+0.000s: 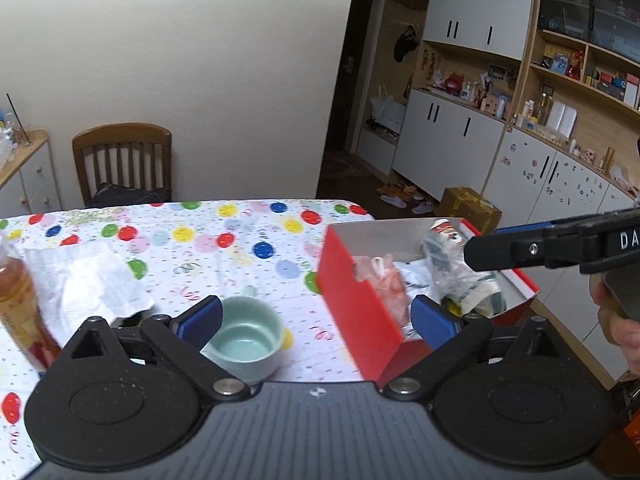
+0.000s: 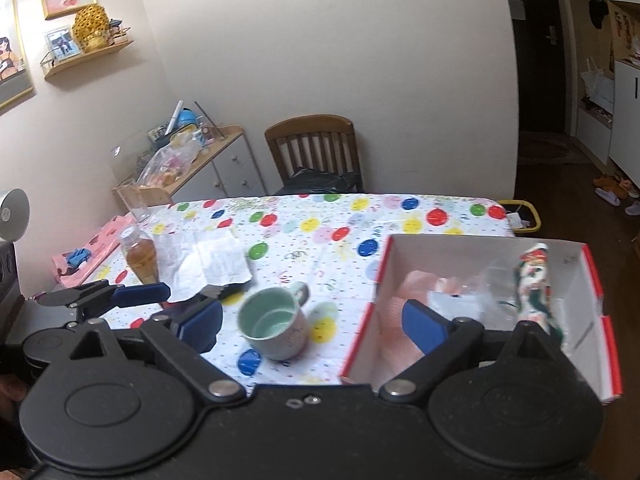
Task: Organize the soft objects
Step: 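Move the left tool to the purple sponge while the right tool approaches the white paper towel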
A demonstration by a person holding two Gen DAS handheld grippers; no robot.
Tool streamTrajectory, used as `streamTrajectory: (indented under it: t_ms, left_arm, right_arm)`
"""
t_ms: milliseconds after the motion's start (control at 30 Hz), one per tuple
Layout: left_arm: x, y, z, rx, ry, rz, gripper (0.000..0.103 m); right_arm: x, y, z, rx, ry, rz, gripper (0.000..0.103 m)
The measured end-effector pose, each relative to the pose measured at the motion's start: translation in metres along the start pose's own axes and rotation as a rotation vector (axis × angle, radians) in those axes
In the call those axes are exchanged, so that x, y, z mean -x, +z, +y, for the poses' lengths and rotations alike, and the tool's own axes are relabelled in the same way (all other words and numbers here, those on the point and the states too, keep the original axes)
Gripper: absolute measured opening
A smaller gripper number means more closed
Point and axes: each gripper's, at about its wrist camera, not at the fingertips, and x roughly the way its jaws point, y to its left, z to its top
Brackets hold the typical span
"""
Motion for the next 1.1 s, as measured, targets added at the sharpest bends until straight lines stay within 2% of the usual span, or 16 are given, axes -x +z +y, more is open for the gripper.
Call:
streamTrajectory:
  t_ms: [167, 433, 600, 667, 800, 900, 1100]
  left_arm:
    - [0.016, -0.011, 0.031, -0.002, 0.049, -0.026, 0.102]
    - [0.031, -0.027, 0.090, 0.084, 0.085, -0.022, 0.102]
    - [0.034, -0.037, 0.123, 0.082, 0.179, -0.025, 0.102]
    - [0.033, -0.043, 0.134, 0.075, 0.219, -0.021, 0.102]
    - [0.033, -0.054, 0.160, 0.088, 0.254, -0.019, 0.102]
    - [0.030, -0.063, 0.175, 0.090, 0.265, -0.012, 0.102]
    - [0.008, -0.084, 0.199, 0.093, 0.271, 0.050, 0.102]
  right_arm:
    - [-0.020, 0.003, 0.030, 0.020, 0.019, 0.018, 0.096]
    - [-0.065, 0.005, 0.076, 0.040, 0.055, 0.057, 0.096]
    - [-0.094, 0.008, 0.105, 0.063, 0.072, 0.081, 0.096]
    - [-0.107, 0.009, 0.116, 0.074, 0.081, 0.094, 0.096]
    - [-0.131, 0.010, 0.137, 0.104, 0.101, 0.129, 0.095]
    - [-0.150, 0.012, 0.150, 0.133, 0.106, 0.154, 0.094]
    - [-0.190, 0.014, 0.168, 0.172, 0.094, 0.205, 0.091]
